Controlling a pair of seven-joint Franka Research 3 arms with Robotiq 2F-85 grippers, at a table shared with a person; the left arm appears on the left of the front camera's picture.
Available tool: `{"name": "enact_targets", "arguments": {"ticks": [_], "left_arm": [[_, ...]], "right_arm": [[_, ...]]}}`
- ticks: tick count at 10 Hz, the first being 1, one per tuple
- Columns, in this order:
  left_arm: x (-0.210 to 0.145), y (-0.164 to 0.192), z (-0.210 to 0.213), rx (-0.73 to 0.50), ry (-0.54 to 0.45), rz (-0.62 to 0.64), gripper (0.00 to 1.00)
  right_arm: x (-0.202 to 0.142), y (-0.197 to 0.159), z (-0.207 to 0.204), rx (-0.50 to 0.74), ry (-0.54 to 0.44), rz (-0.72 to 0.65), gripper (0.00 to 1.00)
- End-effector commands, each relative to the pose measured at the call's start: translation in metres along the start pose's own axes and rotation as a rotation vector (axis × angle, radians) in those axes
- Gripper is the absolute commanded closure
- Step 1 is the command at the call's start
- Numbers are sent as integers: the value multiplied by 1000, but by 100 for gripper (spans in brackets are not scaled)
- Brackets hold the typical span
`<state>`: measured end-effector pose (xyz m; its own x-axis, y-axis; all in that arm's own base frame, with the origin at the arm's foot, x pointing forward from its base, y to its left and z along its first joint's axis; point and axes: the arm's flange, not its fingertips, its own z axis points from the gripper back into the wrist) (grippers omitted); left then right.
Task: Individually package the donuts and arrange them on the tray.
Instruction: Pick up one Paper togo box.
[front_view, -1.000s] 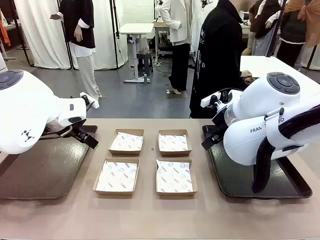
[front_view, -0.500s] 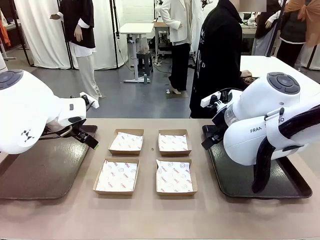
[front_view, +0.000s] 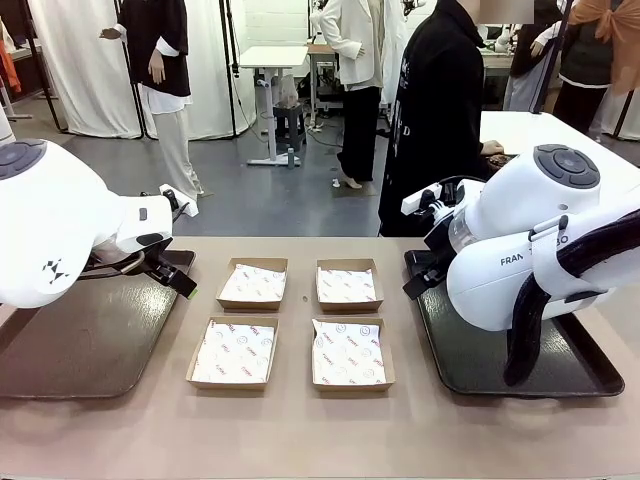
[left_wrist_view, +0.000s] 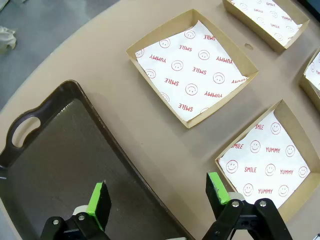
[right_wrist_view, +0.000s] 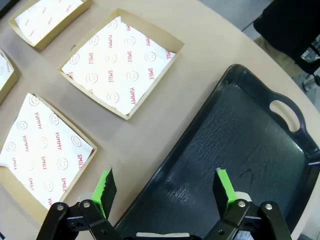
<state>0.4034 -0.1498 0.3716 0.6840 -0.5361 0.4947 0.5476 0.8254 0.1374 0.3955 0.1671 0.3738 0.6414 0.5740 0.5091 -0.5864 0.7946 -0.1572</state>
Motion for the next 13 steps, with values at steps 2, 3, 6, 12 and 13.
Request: {"name": "enact_targets", "arguments": {"ticks": [2,3,6,12,13], "left_arm": [[0,0,0,0,0,0,0],[0,0,0,0,0,0,0],[-37,-10,44,-14,7,-90,0],[-130,-39,113,-161,236,-170,0],[-131,-37,115,-144,245,-151,0]], "right_arm": [[0,0,0,0,0,0,0],[0,0,0,0,0,0,0],[-47,2,38,-169,109,-14,0],[-163,51,135,34,255,-18,0],[-170,53,139,15,238,-27,0]]}}
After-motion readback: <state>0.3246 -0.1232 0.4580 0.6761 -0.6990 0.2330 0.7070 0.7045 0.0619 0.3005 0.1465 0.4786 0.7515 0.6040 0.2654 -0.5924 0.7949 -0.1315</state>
